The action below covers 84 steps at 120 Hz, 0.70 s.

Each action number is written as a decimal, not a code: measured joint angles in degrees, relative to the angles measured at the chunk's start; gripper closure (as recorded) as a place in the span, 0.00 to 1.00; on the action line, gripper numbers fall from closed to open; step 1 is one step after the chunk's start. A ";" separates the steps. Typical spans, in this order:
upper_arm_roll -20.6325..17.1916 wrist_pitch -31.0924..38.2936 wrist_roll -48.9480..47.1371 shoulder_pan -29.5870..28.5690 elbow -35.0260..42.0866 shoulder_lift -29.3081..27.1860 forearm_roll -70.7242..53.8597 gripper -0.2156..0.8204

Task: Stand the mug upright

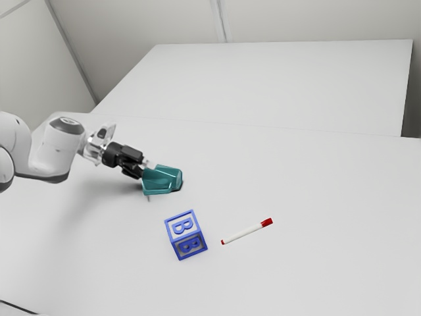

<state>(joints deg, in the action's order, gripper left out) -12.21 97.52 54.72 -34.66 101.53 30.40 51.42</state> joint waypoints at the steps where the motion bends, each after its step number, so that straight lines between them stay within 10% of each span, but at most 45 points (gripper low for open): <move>1: 0.00 -0.04 0.04 -0.01 0.00 0.03 0.02 0.37; 49: -0.15 -1.09 1.44 -0.67 -0.05 0.43 0.29 0.82; 84: -0.27 -1.13 2.11 -0.68 -0.09 0.21 0.28 0.93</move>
<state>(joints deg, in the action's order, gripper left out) -12.48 96.38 56.83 -35.34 101.45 30.62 51.70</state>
